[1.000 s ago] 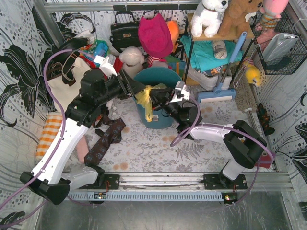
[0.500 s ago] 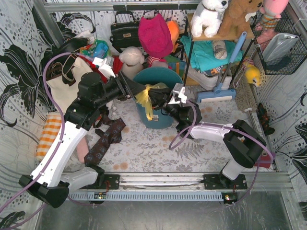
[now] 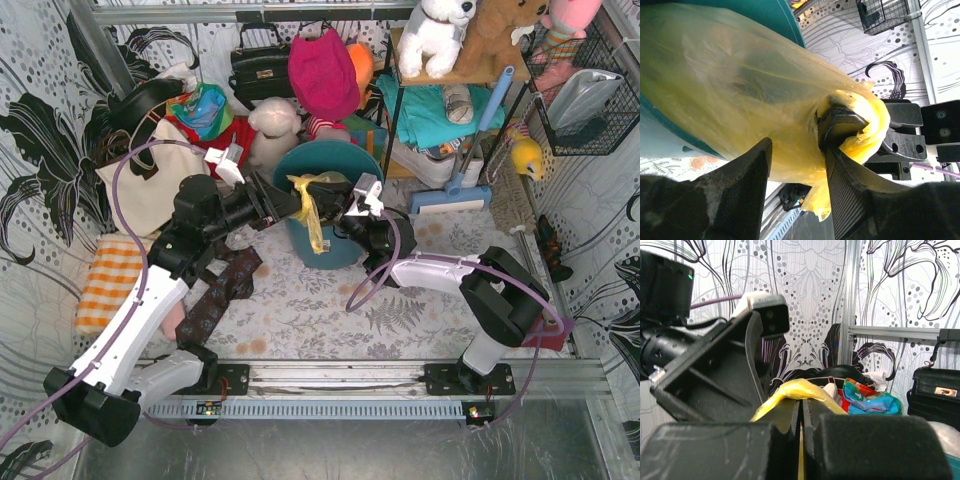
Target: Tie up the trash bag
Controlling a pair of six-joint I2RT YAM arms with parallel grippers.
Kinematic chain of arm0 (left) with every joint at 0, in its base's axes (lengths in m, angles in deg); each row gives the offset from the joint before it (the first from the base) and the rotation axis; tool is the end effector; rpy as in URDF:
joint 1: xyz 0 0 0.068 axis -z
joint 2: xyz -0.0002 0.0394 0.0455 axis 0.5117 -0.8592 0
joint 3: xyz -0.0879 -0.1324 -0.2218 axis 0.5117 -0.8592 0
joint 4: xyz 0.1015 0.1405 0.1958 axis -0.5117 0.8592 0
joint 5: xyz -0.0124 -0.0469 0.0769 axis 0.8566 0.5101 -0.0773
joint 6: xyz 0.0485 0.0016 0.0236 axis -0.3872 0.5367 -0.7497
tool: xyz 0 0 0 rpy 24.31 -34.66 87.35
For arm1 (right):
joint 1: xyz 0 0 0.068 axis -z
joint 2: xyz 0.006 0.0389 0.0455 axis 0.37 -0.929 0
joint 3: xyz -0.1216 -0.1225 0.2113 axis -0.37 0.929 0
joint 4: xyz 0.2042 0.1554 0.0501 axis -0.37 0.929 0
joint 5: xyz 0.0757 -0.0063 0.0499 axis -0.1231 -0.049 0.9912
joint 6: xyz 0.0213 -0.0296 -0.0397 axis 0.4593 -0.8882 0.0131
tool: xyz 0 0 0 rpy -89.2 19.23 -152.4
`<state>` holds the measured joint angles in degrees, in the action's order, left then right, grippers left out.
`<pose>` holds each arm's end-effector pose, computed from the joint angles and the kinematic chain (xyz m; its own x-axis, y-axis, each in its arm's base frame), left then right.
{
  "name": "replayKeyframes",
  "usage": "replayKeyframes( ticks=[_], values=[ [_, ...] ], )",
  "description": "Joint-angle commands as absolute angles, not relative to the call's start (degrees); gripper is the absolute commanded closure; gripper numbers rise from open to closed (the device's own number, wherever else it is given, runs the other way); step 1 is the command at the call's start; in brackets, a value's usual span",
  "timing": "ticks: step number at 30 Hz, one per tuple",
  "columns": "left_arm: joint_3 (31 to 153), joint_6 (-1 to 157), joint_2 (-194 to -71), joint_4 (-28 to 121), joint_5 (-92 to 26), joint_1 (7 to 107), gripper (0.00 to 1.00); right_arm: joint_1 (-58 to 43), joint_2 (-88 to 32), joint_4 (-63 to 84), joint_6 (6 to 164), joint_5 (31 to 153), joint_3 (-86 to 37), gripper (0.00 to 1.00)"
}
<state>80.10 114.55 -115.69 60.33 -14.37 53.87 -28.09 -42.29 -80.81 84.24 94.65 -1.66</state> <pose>0.2049 -0.1048 0.3863 -0.6786 -0.4383 -0.5894 0.3777 0.4799 -0.7918 0.2136 0.2627 0.3341 0.3903 0.6185 -0.6820 -0.8739 0.4820 -0.0630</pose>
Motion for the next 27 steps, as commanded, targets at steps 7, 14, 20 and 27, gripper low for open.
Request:
replayKeyframes(
  ticks=[7, 14, 20, 27],
  values=[
    [79.28, 114.78, -115.08, 57.40, -10.14, 53.89, 0.46, -27.98, -41.98, -87.30, 82.73, 96.18, -3.14, 1.00],
    [89.87, 103.26, -113.04, 74.81, -25.20, 53.89, 0.44, -27.98, -40.95, -87.21, 81.13, 98.24, -1.75, 1.00],
    [94.63, 101.23, -112.36, 76.54, -31.37, 53.86, 0.47, -27.98, -40.72, -87.19, 80.63, 98.88, -1.44, 1.00],
    [95.91, 104.68, -115.74, 70.00, -28.40, 53.89, 0.49, -28.02, -40.60, -87.21, 80.62, 99.57, -1.49, 1.00]
  ],
)
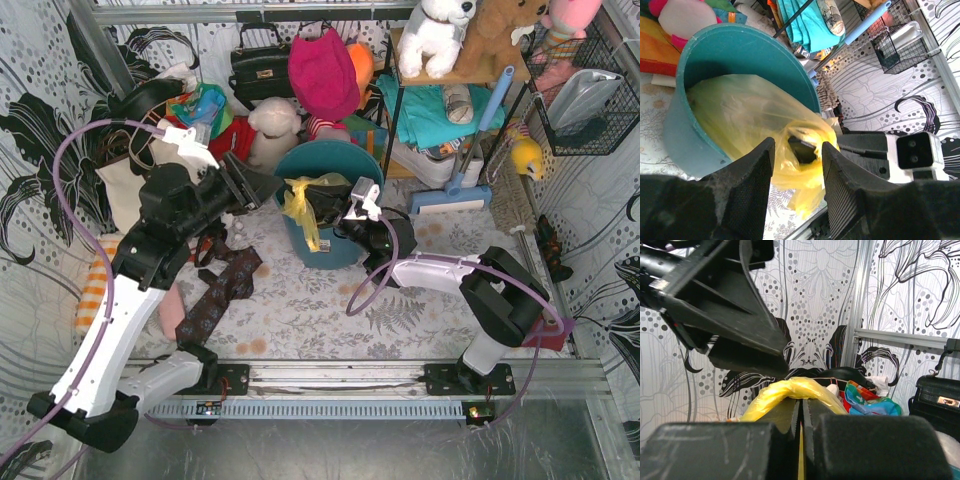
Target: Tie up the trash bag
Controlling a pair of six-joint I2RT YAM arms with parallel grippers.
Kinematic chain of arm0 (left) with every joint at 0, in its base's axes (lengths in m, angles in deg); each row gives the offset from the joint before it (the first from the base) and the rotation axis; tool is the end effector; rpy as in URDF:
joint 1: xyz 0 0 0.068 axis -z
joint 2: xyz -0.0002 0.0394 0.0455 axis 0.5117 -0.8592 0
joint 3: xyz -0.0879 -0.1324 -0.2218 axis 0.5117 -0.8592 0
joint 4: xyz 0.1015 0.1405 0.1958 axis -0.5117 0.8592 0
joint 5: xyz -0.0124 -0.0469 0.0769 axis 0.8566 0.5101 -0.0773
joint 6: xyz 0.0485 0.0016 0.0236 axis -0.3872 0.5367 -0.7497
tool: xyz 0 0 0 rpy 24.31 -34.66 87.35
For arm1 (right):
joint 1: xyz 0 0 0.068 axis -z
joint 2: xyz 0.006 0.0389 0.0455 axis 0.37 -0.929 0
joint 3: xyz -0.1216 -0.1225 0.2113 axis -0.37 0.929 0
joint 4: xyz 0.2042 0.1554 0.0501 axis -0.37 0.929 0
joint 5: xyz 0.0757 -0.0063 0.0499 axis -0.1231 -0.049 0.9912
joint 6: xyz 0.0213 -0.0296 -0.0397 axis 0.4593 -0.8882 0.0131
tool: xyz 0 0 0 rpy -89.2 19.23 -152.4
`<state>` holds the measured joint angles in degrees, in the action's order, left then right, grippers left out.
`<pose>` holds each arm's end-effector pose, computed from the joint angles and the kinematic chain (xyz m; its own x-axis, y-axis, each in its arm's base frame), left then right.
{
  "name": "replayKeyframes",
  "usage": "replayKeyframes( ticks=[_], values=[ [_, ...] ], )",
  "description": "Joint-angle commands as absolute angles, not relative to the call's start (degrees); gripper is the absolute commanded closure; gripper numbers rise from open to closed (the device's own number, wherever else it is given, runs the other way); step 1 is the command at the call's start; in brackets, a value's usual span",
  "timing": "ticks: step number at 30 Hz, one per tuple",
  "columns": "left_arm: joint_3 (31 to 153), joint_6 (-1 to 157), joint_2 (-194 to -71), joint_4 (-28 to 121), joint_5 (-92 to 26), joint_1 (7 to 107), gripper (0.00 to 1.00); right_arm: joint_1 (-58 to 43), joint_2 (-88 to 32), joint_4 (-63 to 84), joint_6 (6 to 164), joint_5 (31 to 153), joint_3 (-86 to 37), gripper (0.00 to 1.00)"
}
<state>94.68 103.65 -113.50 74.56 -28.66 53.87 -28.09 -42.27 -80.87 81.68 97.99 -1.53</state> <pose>0.1765 -0.0837 0.4525 -0.4544 -0.4553 -0.7656 0.3835 0.6758 -0.6295 0.2117 0.2636 0.3333 0.4277 0.5937 -0.6816 -0.8711 0.4721 -0.1354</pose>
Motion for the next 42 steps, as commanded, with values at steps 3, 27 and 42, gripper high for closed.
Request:
replayKeyframes(
  ticks=[3, 27, 42],
  values=[
    [95.94, 105.60, -117.43, 67.68, -26.21, 53.80, 0.49, -28.03, -40.47, -87.21, 80.72, 99.70, -1.36, 1.00],
    [95.15, 105.88, -119.76, 66.80, -23.48, 53.87, 0.52, -28.03, -40.18, -87.30, 80.98, 99.53, -0.83, 1.00],
    [95.98, 104.69, -120.21, 69.63, -23.60, 53.89, 0.68, -28.02, -40.19, -87.32, 80.99, 99.09, -0.83, 1.00]
  ],
)
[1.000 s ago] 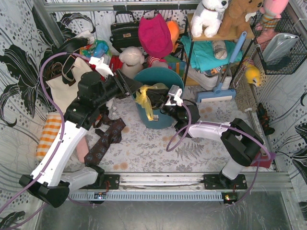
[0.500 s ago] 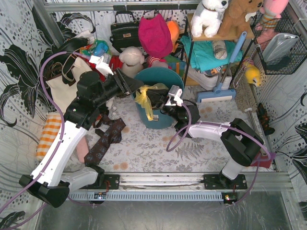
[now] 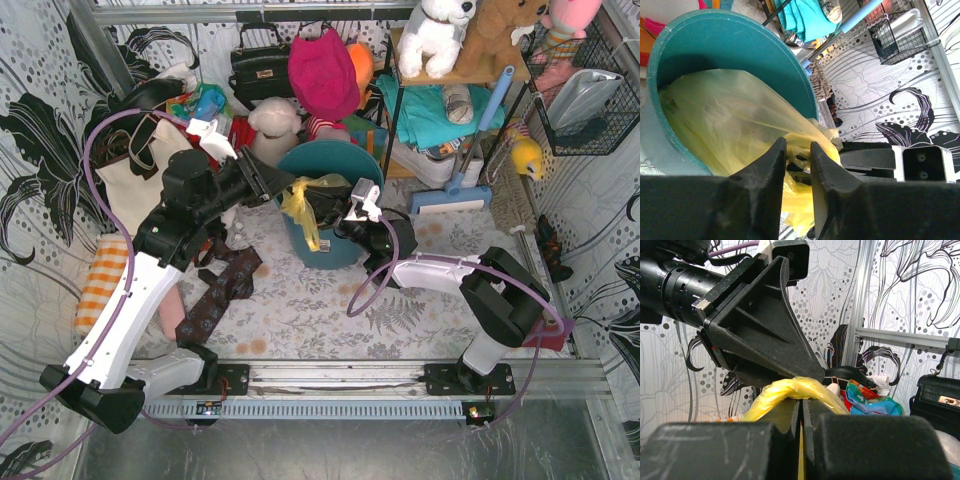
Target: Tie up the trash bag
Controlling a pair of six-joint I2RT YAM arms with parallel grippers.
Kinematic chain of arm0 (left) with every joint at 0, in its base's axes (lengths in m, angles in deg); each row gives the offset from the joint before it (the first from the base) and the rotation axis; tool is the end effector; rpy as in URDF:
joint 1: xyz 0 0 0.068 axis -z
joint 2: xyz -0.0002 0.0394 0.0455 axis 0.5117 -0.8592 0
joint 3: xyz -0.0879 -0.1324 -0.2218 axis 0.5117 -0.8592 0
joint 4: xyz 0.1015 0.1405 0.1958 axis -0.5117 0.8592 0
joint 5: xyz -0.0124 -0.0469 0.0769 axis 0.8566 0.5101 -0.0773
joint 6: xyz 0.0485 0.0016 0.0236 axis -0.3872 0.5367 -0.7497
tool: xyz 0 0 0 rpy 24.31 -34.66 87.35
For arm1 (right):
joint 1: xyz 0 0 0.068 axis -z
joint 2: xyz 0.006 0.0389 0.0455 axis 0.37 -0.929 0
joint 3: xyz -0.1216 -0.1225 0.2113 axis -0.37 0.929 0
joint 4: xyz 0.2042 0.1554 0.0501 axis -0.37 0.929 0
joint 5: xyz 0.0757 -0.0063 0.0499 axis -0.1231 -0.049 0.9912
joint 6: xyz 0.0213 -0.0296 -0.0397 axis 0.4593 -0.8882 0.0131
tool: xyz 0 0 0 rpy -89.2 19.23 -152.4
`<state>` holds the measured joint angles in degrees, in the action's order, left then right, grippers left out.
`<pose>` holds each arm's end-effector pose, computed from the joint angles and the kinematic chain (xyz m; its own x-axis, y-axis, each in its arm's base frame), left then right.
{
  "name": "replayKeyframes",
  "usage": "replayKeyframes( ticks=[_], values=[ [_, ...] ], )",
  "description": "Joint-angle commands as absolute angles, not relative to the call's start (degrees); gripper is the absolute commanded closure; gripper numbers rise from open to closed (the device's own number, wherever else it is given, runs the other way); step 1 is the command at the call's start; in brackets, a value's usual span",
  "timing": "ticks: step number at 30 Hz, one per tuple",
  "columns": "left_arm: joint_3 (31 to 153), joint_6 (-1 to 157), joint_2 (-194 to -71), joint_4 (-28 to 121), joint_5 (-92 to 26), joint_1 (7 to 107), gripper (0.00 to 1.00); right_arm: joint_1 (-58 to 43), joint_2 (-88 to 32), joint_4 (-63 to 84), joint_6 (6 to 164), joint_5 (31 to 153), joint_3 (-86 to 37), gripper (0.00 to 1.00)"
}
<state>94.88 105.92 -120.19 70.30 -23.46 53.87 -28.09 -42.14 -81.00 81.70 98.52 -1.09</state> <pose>0.2111 -0.1018 0.4390 -0.5406 -0.4348 -0.7203 0.3951 0.6246 -0.6736 0.2108 0.2630 0.3318 0.4259 0.5919 -0.6843 -0.8737 0.4655 -0.1411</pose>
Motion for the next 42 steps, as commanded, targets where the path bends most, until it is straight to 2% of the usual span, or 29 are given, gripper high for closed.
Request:
replayKeyframes(
  ticks=[1, 5, 10, 12, 16, 19, 29, 35, 42],
  values=[
    [96.02, 104.77, -120.08, 69.56, -23.49, 53.85, 0.71, -28.03, -40.19, -87.30, 80.99, 99.09, -0.77, 1.00],
    [96.20, 104.78, -120.07, 69.30, -23.35, 53.82, 0.79, -28.00, -40.06, -87.30, 80.94, 98.96, -0.66, 1.00],
    [96.21, 104.95, -120.08, 68.34, -22.60, 53.84, 0.97, -28.02, -40.09, -87.30, 81.07, 98.67, -0.56, 1.00],
    [96.08, 105.11, -119.80, 67.59, -22.36, 53.89, 1.00, -27.99, -40.05, -87.30, 81.18, 98.61, -0.48, 0.98],
    [95.79, 104.82, -119.16, 66.60, -22.58, 53.89, 1.00, -28.03, -39.99, -87.29, 81.17, 98.41, -0.32, 0.93],
    [94.98, 104.81, -117.84, 64.28, -22.81, 53.85, 1.00, -28.03, -39.80, -87.30, 81.25, 98.22, -0.09, 0.84],
    [93.64, 104.87, -116.52, 61.59, -23.16, 53.80, 1.00, -28.02, -37.87, -87.21, 81.67, 97.19, 2.28, 0.77],
    [93.37, 104.57, -116.30, 61.20, -23.87, 53.88, 1.00, -28.01, -34.90, -87.12, 83.42, 94.88, 6.17, 0.67],
    [92.98, 104.16, -116.04, 59.77, -24.04, 53.84, 1.00, -28.03, -30.10, -85.00, 88.06, 91.32, 10.44, 0.61]
  ],
)
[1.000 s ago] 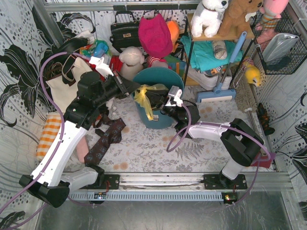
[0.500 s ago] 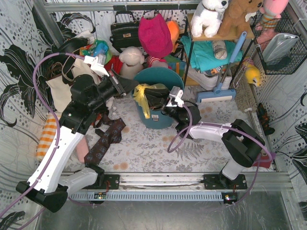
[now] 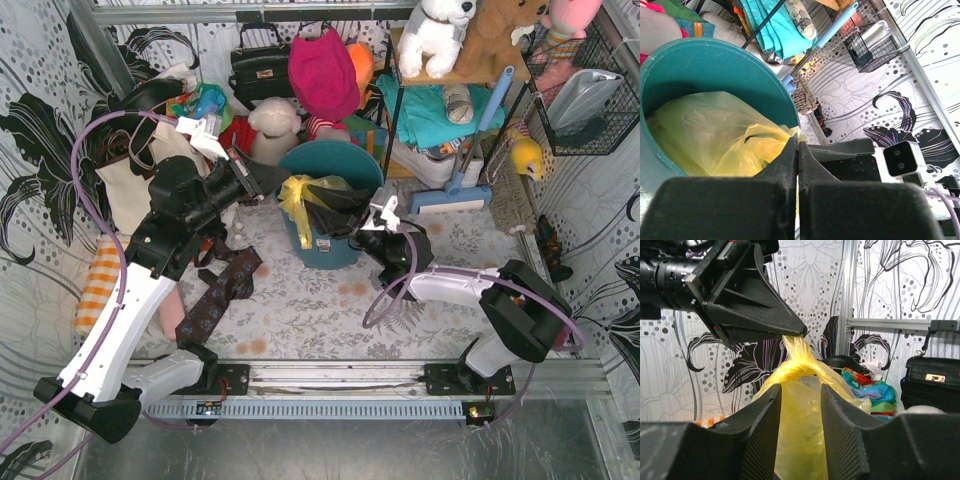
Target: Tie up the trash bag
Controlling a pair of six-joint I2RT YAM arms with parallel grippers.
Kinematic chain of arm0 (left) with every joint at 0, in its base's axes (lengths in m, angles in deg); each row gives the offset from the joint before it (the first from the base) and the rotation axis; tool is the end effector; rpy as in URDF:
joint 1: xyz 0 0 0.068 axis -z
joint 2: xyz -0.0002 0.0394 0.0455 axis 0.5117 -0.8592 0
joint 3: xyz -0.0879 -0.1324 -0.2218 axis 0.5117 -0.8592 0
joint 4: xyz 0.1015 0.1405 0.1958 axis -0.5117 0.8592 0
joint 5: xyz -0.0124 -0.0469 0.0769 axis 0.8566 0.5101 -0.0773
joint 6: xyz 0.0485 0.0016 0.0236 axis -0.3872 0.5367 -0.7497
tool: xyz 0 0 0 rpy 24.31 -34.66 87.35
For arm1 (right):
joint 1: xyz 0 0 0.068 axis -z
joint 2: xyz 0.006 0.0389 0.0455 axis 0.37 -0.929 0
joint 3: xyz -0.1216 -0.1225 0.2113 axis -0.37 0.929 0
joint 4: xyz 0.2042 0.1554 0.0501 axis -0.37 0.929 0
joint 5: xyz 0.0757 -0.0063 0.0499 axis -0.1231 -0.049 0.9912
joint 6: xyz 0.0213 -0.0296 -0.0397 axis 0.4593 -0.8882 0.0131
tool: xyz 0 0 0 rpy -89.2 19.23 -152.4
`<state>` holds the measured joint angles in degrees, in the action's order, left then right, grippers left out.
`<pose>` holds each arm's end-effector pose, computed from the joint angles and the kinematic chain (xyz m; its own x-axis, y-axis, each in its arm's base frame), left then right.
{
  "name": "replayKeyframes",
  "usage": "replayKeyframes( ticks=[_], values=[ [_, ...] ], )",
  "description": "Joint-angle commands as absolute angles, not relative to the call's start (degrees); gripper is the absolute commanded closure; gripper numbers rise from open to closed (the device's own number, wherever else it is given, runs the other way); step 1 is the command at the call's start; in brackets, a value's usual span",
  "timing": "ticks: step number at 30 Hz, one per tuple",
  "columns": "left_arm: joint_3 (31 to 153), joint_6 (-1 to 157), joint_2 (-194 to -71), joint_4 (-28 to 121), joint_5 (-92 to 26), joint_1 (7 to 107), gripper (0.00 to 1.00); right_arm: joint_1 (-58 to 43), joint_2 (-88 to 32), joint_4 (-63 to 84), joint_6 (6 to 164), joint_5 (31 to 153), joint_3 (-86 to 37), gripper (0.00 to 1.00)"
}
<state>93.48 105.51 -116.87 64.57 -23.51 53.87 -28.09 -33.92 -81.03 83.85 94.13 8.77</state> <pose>0.1967 -0.0956 0.4535 -0.4459 -0.4696 -0.7620 0.4793 0.5937 -0.6464 0.1877 0.2316 0.3247 0.3822 0.5987 -0.7039 -0.8698 0.4904 -0.0551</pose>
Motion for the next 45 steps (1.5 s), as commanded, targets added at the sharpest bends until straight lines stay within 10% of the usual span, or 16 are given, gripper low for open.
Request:
replayKeyframes(
  ticks=[1, 27, 36, 40, 45],
  values=[
    [92.84, 104.09, -115.93, 59.43, -24.04, 53.88, 1.00, -28.03, -29.17, -83.50, 88.81, 91.29, 10.91, 0.61],
    [91.11, 105.49, -117.12, 52.93, -15.52, 53.87, 1.00, -28.03, -27.53, -41.91, 79.27, 96.72, -10.13, 0.54],
    [90.93, 105.39, -116.43, 53.16, -15.77, 53.84, 1.00, -28.02, -27.78, -47.59, 78.64, 96.35, -7.89, 0.89],
    [91.33, 105.45, -115.92, 54.67, -19.13, 53.84, 0.64, -28.02, -27.56, -47.46, 78.35, 96.97, -7.99, 1.00],
    [91.46, 108.72, -114.94, 55.80, -27.16, 53.85, 0.44, -28.03, -27.45, -47.93, 78.34, 97.46, -7.64, 1.00]
  ],
)
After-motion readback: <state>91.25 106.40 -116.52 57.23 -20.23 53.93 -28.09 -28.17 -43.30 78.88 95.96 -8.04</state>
